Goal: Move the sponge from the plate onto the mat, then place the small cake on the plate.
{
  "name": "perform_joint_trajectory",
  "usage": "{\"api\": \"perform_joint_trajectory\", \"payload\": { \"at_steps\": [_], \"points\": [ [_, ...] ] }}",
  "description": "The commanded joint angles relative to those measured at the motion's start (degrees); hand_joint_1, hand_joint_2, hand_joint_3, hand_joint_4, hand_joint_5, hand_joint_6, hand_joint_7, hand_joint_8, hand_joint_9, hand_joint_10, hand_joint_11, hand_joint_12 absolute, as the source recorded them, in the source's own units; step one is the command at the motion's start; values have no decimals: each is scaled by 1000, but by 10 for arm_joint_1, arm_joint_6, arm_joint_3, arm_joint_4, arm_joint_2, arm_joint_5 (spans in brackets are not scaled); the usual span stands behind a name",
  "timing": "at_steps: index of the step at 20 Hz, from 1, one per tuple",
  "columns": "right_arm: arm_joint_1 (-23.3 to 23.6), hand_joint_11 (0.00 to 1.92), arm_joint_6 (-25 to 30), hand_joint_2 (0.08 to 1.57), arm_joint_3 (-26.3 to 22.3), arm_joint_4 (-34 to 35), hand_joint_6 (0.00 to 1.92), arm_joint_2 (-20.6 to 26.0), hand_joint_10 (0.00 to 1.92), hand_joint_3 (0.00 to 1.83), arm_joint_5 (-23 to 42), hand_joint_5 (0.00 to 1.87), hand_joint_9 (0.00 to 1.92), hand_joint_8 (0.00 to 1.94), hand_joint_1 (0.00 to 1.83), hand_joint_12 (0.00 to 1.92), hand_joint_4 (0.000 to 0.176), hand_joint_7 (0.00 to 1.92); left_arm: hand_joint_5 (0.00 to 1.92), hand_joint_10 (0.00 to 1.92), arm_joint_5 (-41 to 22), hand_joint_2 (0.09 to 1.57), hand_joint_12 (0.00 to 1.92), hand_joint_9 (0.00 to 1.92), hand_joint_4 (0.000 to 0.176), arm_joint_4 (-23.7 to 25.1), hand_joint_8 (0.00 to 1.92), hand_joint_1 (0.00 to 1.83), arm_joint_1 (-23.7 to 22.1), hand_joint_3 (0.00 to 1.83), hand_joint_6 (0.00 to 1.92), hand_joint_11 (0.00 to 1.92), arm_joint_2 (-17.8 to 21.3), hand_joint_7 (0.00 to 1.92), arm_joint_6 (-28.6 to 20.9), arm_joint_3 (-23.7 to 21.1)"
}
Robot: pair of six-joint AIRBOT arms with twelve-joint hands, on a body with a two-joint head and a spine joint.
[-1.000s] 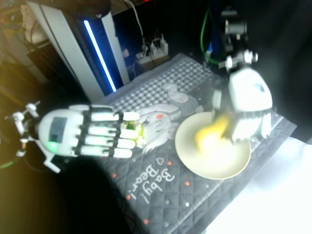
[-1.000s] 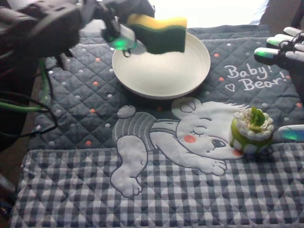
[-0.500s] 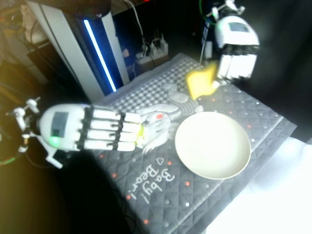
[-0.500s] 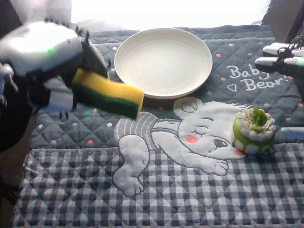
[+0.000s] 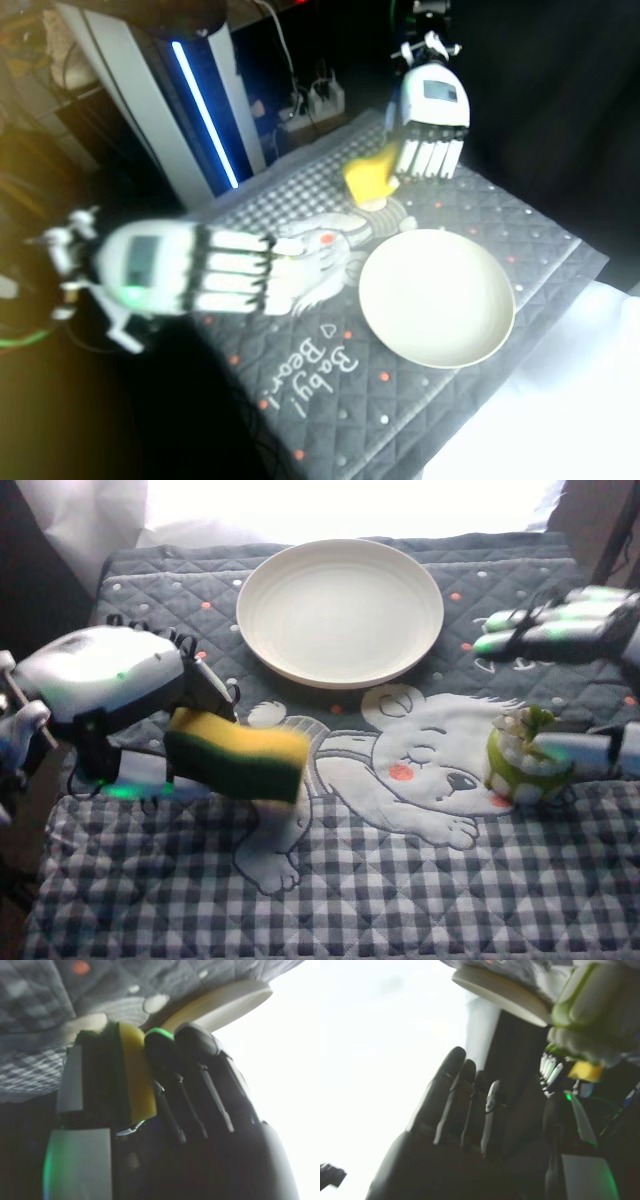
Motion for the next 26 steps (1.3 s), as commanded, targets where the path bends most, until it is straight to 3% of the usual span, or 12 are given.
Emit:
{"api": "perform_joint_trajectory", "payload": {
  "at_steps": [1,6,13,14,15,17,18,19,21,22,23,26],
  "points": [
    [10,200,13,1143,7,4,0,-1,1,3,38,426,435,1,925,869,73,363,573,137,-89,950,985,569,0,-8,28,797,0,0,7,28,4,722,-8,-3],
    [15,1,18,881,11,-17,0,-7,2,0,-1,230,207,0,905,883,173,148,227,9,-169,823,964,323,26,-36,2,522,28,0,4,0,33,347,-8,-28],
    [15,86,18,839,20,-28,7,-15,22,2,-44,360,368,6,1056,1108,176,219,142,13,-240,842,1023,345,42,-67,4,704,63,4,2,0,54,300,-9,-48],
    [15,125,18,845,20,-29,4,-15,22,1,-46,401,410,5,1053,1140,167,252,161,9,-242,836,1021,341,51,-69,5,735,65,0,8,0,54,305,-10,-48],
    [15,322,18,866,21,-29,8,-15,62,2,-47,515,576,18,1071,1191,117,395,180,15,-242,836,1087,362,39,-70,6,746,67,0,8,0,54,320,-11,-48],
    [15,419,18,933,23,-29,9,-15,1352,2,-48,733,532,694,1175,1772,35,508,190,11,-243,848,1148,366,23,-71,2,748,69,2,3,0,54,320,-14,-48],
    [15,415,18,977,24,-29,13,-15,1523,4,-49,820,572,998,1220,1867,0,530,204,12,-244,847,1154,369,12,-72,4,748,71,1,8,0,54,326,-14,-48],
    [15,643,18,1076,25,-30,480,-15,1359,12,-49,995,851,1148,1266,1747,0,917,207,17,-244,847,1183,385,17,-74,6,737,71,0,5,0,53,336,-14,-48],
    [15,873,18,1081,28,-30,337,-15,1292,0,-49,1169,997,1027,1373,1440,0,1023,229,22,-245,850,1232,405,9,-76,11,769,73,0,5,0,52,370,-15,-48],
    [19,934,18,1088,30,-30,664,-14,1220,0,-49,1025,1012,899,1386,1289,0,1031,228,7,-245,844,1142,375,27,-76,2,766,74,0,2,0,52,352,-15,-48],
    [25,969,18,1082,32,-31,770,-12,978,3,-49,1027,1091,929,1282,1284,0,1086,235,10,-246,843,1157,385,27,-76,3,760,74,0,3,0,52,357,-16,-48],
    [77,822,7,1067,40,-43,646,-12,1109,0,-49,1086,1064,931,1299,1494,0,1117,255,6,-259,837,1143,381,20,-76,4,773,76,0,4,0,53,360,-22,-48]
  ]
}}
